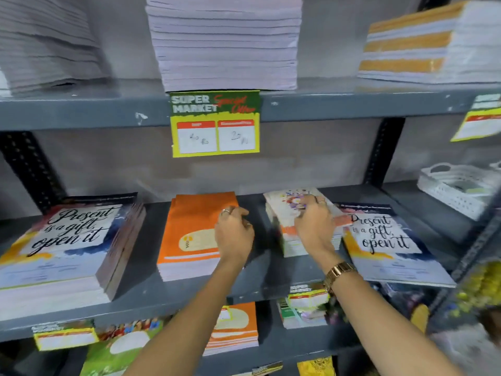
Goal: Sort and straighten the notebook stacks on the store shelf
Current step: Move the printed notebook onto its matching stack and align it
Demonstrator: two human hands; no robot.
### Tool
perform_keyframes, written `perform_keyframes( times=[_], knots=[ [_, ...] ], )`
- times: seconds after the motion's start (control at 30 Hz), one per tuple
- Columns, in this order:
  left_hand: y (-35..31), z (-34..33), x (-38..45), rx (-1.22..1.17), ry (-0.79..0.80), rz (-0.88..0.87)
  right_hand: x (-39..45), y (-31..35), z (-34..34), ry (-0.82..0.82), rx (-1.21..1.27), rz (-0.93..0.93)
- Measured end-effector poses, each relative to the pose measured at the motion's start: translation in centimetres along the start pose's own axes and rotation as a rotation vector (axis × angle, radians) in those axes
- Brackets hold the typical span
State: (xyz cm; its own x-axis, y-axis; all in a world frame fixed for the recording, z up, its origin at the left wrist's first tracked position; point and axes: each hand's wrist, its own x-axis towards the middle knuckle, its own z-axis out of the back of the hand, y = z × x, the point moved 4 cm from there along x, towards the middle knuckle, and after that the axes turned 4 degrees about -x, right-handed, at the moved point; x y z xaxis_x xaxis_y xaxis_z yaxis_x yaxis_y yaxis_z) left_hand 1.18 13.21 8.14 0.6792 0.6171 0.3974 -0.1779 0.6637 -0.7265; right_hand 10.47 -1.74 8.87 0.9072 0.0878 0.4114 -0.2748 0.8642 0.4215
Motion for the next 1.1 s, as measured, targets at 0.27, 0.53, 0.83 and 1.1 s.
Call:
perform_keyframes(
  times=[0.27, 0.53, 0.83, 1.1],
  knots=[
    [-6.1, -8.8, -5.0, -0.258, 0.28, 0.019, -0.3, -13.7, 3.4, 0.044, -0.181, -0.227],
    [-8.8, -17.3, -10.9, -0.27, 0.575, 0.228, -1.9, -24.0, 4.5, 0.259, -0.284, -0.463],
    [-11.0, -21.0, -12.1, -0.465, 0.562, 0.765, -2.2, -28.4, 4.3, 0.36, -0.07, -0.545],
    [-11.1, -20.5, -12.1, -0.607, 0.537, 0.844, -1.5, -30.0, 5.3, 0.168, 0.233, -0.809]
  ],
)
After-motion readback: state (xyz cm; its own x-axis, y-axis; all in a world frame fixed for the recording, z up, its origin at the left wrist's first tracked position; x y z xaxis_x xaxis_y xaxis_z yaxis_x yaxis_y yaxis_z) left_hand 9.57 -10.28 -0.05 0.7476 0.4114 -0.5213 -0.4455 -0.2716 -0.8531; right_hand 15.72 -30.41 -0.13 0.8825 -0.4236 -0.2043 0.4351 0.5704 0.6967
